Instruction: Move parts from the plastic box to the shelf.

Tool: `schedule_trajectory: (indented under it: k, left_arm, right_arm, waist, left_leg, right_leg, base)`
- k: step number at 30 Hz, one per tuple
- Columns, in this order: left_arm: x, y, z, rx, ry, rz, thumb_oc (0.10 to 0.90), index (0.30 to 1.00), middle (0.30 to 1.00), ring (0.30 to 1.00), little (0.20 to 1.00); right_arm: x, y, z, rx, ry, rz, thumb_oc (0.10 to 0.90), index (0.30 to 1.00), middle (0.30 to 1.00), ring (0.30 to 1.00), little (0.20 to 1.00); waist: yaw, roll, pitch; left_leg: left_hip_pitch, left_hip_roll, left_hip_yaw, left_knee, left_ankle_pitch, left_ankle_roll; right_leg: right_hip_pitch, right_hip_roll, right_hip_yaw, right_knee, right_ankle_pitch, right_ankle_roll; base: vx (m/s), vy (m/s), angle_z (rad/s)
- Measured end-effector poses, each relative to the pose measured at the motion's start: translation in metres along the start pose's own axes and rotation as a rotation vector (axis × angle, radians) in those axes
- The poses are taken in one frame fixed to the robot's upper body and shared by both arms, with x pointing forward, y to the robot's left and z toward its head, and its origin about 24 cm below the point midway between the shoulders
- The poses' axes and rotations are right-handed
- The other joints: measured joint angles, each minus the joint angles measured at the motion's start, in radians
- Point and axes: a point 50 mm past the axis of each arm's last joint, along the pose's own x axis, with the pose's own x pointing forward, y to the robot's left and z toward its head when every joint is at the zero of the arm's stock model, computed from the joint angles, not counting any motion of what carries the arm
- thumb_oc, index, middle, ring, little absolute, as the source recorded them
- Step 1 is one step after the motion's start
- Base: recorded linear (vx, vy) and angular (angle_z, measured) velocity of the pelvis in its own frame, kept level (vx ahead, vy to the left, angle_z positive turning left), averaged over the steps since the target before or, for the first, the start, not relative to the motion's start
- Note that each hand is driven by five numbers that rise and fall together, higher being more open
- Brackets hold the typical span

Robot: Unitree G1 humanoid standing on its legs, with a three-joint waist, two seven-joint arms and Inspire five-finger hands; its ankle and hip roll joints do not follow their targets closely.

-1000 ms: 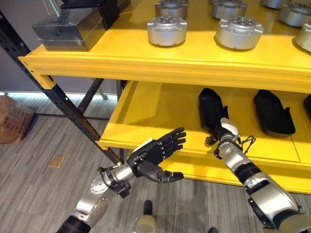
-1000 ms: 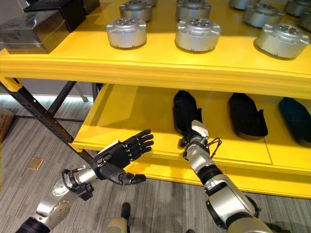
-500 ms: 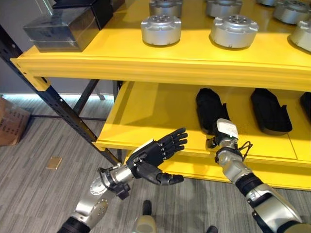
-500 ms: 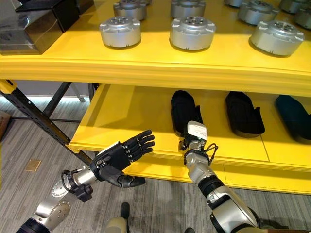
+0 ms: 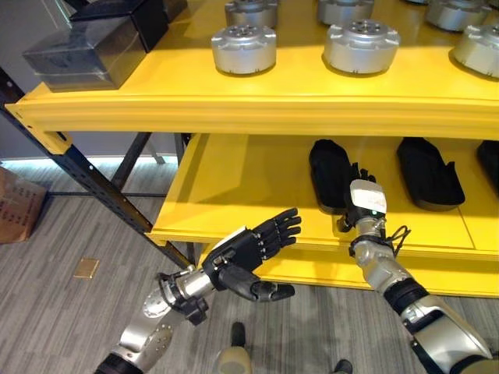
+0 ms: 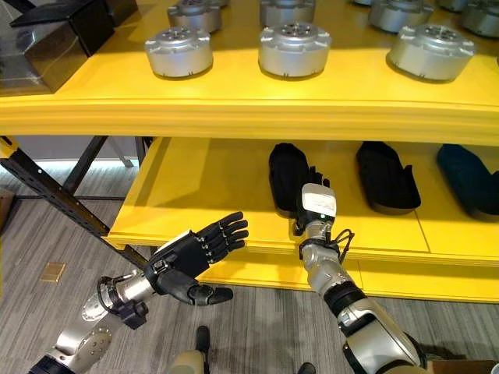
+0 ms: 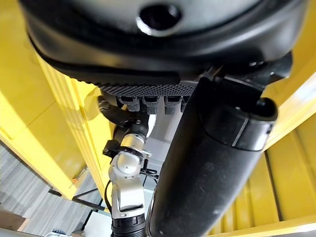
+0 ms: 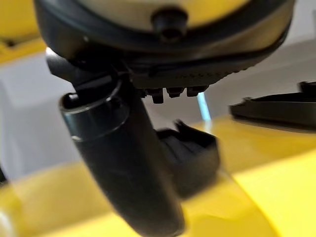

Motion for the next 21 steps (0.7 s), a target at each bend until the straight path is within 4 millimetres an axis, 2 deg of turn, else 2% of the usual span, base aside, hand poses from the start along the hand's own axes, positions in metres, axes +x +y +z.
schedule_trajectory:
  k: [1, 3, 5, 9, 13, 18, 21]
  left_arm:
    - [0.000, 0.000, 0.000, 0.000, 0.000, 0.000, 0.900, 1.000, 1.000, 1.000, 1.000]
    - [0.001, -0.001, -0.001, -0.004, -0.005, -0.001, 0.900, 1.000, 1.000, 1.000, 1.000]
    - [0.001, -0.003, 0.001, -0.003, -0.012, -0.004, 0.900, 1.000, 1.000, 1.000, 1.000]
    - [-0.005, -0.008, 0.000, -0.003, -0.037, 0.024, 0.900, 1.000, 1.000, 1.000, 1.000]
    - [-0.010, -0.009, -0.004, -0.016, -0.035, 0.054, 0.900, 1.000, 1.000, 1.000, 1.000]
    - [-0.008, -0.010, -0.003, -0.008, -0.051, 0.047, 0.900, 1.000, 1.000, 1.000, 1.000]
    - [-0.009, -0.010, -0.002, -0.006, -0.056, 0.053, 0.900, 1.000, 1.000, 1.000, 1.000]
  right_arm:
    - [0.000, -0.001, 0.002, 0.009, -0.010, -0.008, 0.900, 1.000, 1.000, 1.000, 1.000]
    - [-0.006, -0.018, 0.030, 0.153, -0.159, -0.132, 0.900, 1.000, 1.000, 1.000, 1.000]
    - [-0.012, -0.026, 0.032, 0.218, -0.200, -0.189, 0.900, 1.000, 1.000, 1.000, 1.000]
    - [-0.022, -0.028, 0.019, 0.242, -0.207, -0.222, 0.900, 1.000, 1.000, 1.000, 1.000]
    - [-0.042, -0.030, 0.016, 0.270, -0.244, -0.231, 0.900, 1.000, 1.000, 1.000, 1.000]
    - [-0.041, -0.036, 0.007, 0.253, -0.228, -0.263, 0.900, 1.000, 1.000, 1.000, 1.000]
    - [-0.045, -0.035, -0.003, 0.313, -0.157, -0.279, 0.900, 1.000, 1.000, 1.000, 1.000]
  waist:
    - [-0.002, 0.001, 0.000]
    - [-0.020, 0.014, 0.000]
    - [-0.021, 0.017, 0.001]
    - [-0.047, 0.021, 0.001]
    - [-0.075, 0.033, 0.007]
    - [-0.102, 0.039, 0.007]
    - [-0.102, 0.039, 0.007]
  left_leg:
    - [0.000, 0.000, 0.001, 0.000, 0.000, 0.000]
    - [0.001, 0.000, 0.009, 0.000, -0.004, 0.000]
    - [0.001, -0.002, 0.014, 0.000, -0.006, 0.000]
    - [0.003, -0.002, 0.029, -0.005, -0.010, 0.001]
    - [0.003, -0.001, 0.051, -0.011, -0.009, 0.001]
    - [0.006, -0.001, 0.062, -0.012, -0.008, -0.001]
    - [0.008, -0.001, 0.066, -0.013, -0.011, -0.003]
  right_leg:
    - [-0.001, 0.000, 0.001, 0.000, 0.000, 0.000]
    - [-0.007, -0.002, 0.012, 0.001, 0.000, 0.000]
    - [-0.012, -0.005, 0.019, 0.006, -0.002, 0.002]
    - [-0.022, -0.007, 0.027, 0.005, -0.003, 0.004]
    - [-0.043, -0.008, 0.048, 0.005, -0.002, 0.006]
    - [-0.046, -0.007, 0.056, -0.002, 0.004, 0.012]
    - [-0.046, -0.007, 0.059, -0.003, 0.004, 0.012]
  base:
    - [-0.01, 0.066, -0.08]
    - [-0.01, 0.058, -0.09]
    - [0.00, 0.024, -0.08]
    - [0.00, 0.016, -0.10]
    - [-0.04, 0.000, -0.15]
    - [0.00, 0.006, -0.06]
    - [0.00, -0.010, -0.02]
